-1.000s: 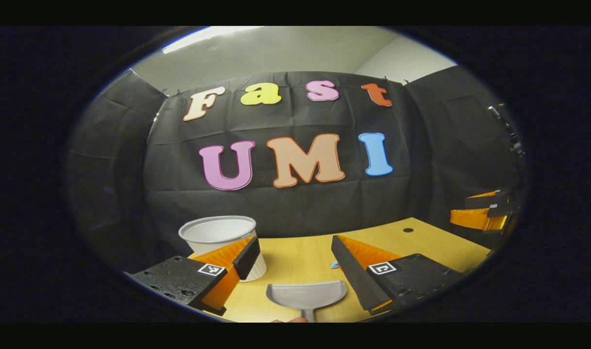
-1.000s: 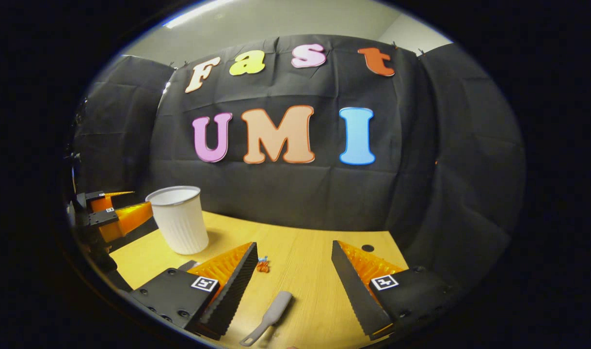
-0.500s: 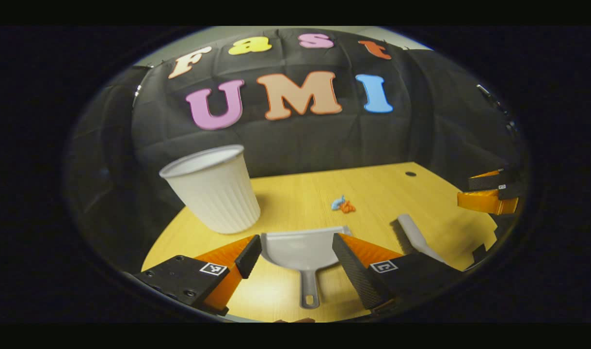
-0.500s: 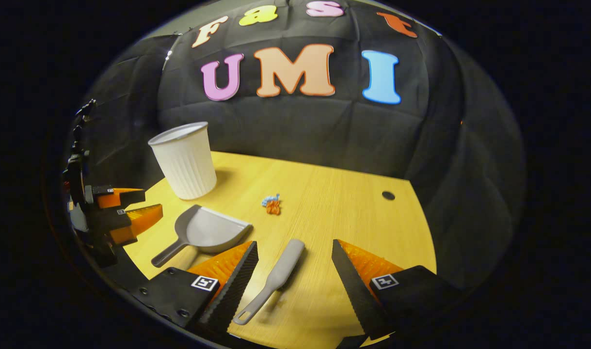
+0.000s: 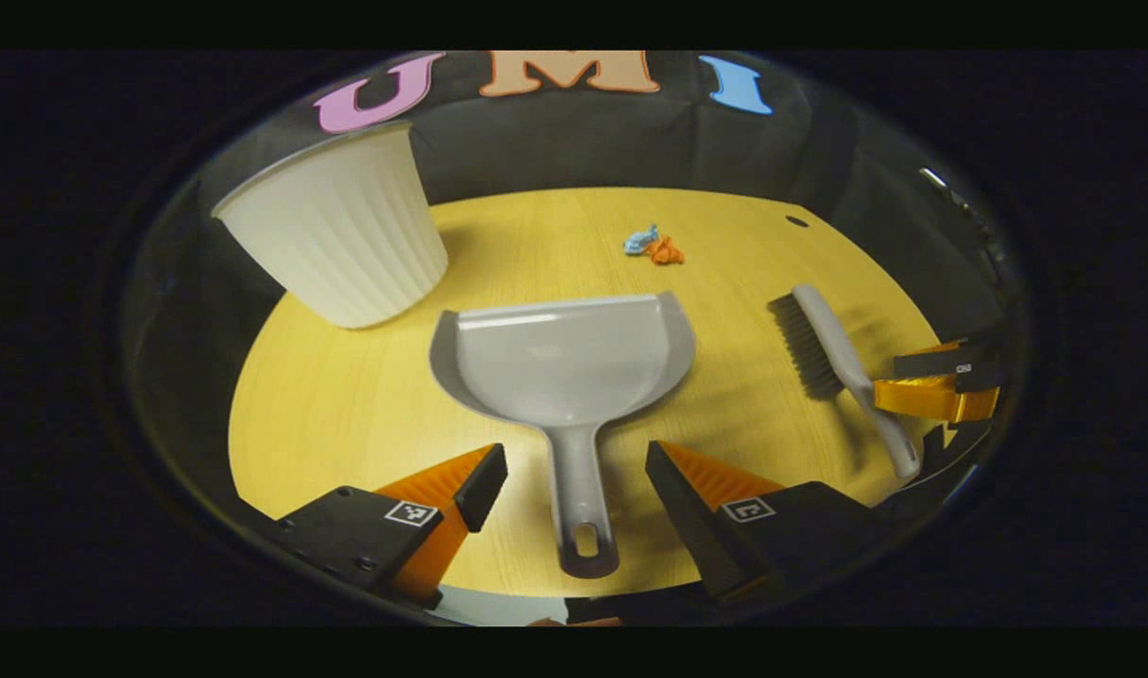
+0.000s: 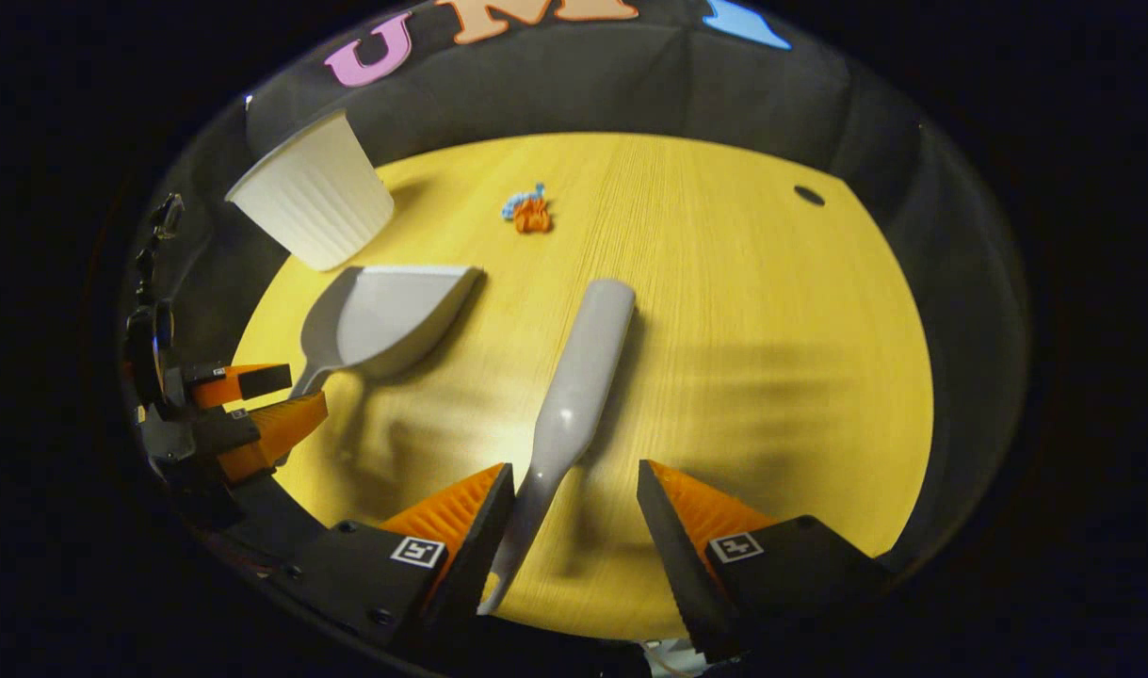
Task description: Pick up the small broom and dustpan from the desktop, sweep the trash into the dustpan with the broom, and then empty the trash into the garbage bin.
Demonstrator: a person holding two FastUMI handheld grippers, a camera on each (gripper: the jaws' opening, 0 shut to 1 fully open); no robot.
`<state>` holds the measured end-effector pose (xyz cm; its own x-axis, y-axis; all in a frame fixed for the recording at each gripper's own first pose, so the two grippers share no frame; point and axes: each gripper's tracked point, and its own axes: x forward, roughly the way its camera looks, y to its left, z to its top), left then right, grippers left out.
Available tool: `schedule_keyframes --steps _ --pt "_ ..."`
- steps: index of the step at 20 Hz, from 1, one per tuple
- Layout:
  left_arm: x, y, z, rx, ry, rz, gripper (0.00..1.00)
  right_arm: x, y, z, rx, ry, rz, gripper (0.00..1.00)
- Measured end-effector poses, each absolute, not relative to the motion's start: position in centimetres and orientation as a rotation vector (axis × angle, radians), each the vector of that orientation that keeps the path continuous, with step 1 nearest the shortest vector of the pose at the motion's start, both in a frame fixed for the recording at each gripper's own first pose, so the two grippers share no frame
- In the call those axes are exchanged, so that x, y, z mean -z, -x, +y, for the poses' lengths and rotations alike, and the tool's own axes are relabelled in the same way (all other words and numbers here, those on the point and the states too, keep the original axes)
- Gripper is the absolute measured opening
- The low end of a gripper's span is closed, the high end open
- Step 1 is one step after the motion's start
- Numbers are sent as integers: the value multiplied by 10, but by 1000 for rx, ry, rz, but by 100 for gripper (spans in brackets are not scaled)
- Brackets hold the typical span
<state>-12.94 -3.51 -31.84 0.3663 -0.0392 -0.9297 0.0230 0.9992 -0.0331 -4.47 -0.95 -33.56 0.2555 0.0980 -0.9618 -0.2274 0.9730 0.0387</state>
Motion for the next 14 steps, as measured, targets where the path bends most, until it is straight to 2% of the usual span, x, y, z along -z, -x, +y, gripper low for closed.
schedule_keyframes --steps 3,4,6,9,11,12,13,14 --pt "319 137 -32 48 21 1264 97 353 47 -10 -224 168 1381 80" --pt "321 137 -33 54 20 1287 93 357 46 -11 -222 188 1405 78" --pt "331 138 -36 66 16 1330 94 365 44 -6 -234 208 1441 71" --pt "339 138 -34 79 0 1368 93 368 37 -2 -244 241 1467 72" --pt "342 135 -37 92 4 1374 93 372 34 -1 -249 259 1480 66" --pt "344 133 -36 100 3 1379 90 372 29 -4 -237 270 1473 53" --pt "347 135 -37 108 5 1390 81 376 25 -8 -228 284 1463 41" --pt "347 134 -37 106 2 1394 59 376 22 -5 -246 286 1452 29"
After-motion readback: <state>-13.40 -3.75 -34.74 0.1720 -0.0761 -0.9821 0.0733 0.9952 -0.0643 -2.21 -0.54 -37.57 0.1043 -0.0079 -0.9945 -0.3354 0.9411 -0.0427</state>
